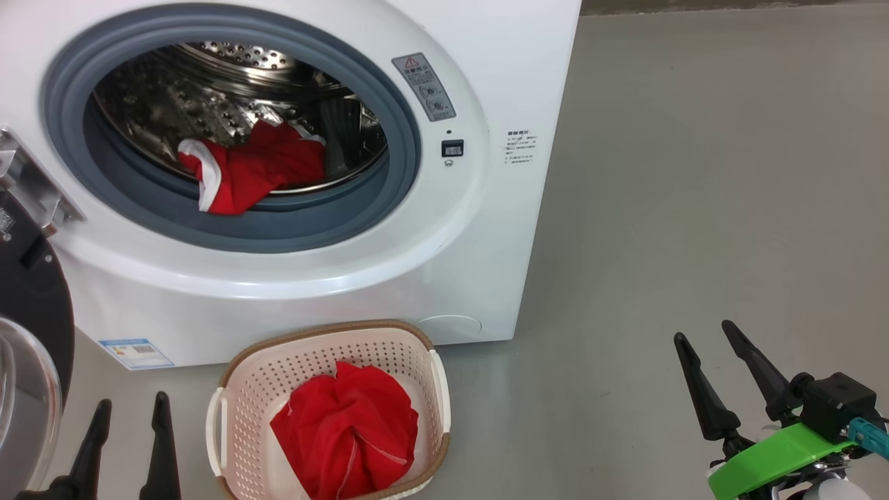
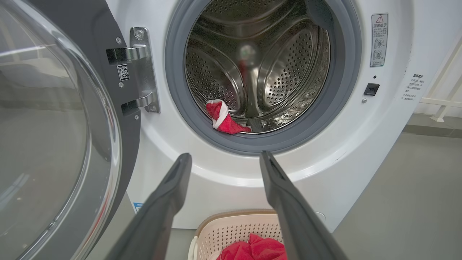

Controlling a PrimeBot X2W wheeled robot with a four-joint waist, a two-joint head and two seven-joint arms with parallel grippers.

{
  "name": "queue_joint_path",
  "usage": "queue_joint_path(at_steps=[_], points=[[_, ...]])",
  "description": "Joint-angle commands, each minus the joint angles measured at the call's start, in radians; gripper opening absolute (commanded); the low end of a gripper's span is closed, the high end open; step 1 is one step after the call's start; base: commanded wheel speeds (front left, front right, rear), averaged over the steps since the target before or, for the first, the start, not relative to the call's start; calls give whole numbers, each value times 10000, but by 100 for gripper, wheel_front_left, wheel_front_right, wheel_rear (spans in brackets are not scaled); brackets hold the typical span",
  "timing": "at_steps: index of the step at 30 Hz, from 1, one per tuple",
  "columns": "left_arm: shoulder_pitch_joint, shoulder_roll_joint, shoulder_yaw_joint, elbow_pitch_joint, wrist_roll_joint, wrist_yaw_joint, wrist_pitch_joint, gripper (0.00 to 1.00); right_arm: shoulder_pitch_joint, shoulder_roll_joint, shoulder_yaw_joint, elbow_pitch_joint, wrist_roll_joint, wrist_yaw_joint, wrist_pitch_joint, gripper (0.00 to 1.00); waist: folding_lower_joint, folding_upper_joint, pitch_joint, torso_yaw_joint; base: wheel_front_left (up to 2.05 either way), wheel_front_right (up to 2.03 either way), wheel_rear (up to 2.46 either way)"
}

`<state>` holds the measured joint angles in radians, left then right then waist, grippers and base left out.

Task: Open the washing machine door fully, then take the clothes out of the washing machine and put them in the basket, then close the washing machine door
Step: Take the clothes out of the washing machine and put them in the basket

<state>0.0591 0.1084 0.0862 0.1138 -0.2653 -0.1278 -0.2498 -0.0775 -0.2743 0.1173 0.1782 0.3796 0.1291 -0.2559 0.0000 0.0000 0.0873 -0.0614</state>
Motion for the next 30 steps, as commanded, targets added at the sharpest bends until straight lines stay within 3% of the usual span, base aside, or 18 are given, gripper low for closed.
queue_joint_path(at_steps=[1,17,30], points=[[-111,135,385,-285,143,-29,-120,100,58,-184,145,-264,60,16,-59,100,0,0,7,1,0,0,0],[-827,178,61,115,175,-29,-120,100,-158,-70,119,-317,23,16,-59,100,0,0,393,60,0,0,0],[-5113,1016,-1240,3476,90,-29,266,100,-1088,363,324,-472,-231,16,-59,100,0,0,1777,-63,0,0,0]])
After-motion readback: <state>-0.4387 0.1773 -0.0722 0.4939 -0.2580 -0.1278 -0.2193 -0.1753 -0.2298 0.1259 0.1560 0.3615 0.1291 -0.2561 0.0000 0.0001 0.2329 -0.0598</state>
